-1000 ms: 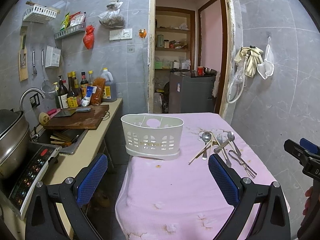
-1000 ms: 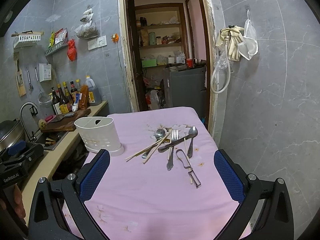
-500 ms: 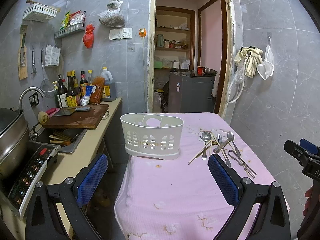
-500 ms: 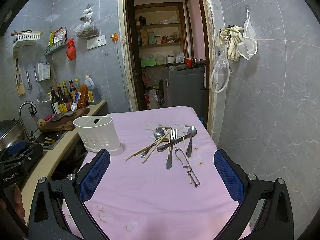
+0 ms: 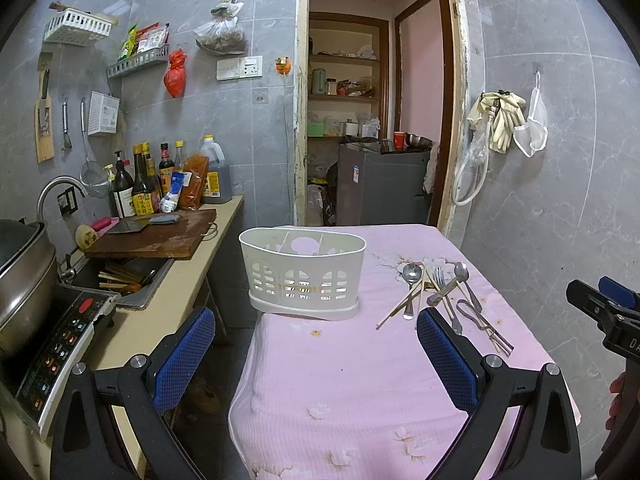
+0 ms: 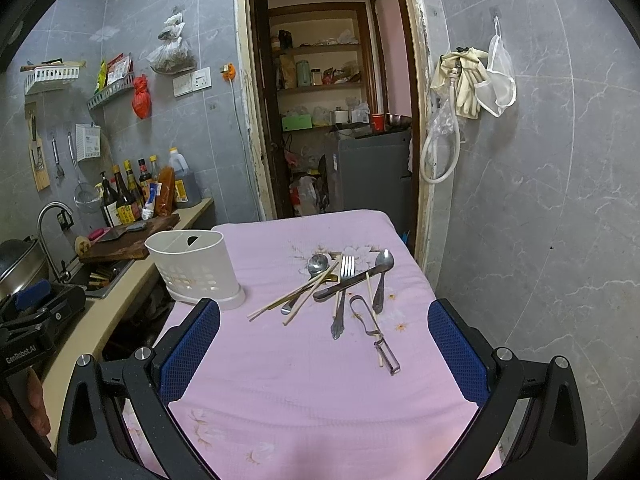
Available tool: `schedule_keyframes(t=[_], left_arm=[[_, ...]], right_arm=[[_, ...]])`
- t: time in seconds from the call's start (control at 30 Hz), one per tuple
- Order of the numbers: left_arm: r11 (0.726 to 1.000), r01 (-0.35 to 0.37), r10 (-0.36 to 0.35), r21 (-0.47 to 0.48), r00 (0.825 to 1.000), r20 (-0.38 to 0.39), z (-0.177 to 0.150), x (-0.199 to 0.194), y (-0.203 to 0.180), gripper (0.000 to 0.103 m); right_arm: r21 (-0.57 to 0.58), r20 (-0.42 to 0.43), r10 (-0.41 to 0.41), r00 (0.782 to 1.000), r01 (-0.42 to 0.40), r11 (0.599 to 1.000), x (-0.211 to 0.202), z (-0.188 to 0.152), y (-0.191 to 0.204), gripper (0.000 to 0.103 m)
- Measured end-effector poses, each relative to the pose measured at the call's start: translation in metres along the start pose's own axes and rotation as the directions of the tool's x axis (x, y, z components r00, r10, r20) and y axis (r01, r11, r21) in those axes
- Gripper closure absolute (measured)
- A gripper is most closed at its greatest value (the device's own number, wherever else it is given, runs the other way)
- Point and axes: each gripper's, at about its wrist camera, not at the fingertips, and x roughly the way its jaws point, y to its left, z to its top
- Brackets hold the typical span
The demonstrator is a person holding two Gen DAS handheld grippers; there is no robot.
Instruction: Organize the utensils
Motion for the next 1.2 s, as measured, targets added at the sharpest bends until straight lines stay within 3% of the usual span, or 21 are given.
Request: schedule_keyframes(t=[0.77,1.2], left_arm=[[1.0,0.012,-0.011,0.019,1.0,-0.027,-0.001,0.021,-0.004,0.001],[0.993,0.09,-0.086,0.076,0.995,-0.054,0.014,0.048,0.006,0.001]], right_arm=[[0.011,-0.03,-0.025,0.999,0.026,1.0,0.019,0.001,0.001,0.001],[0.042,-0.023,-0.105,0.994,0.105,0.994,0.029,0.016,0.015,0.001]])
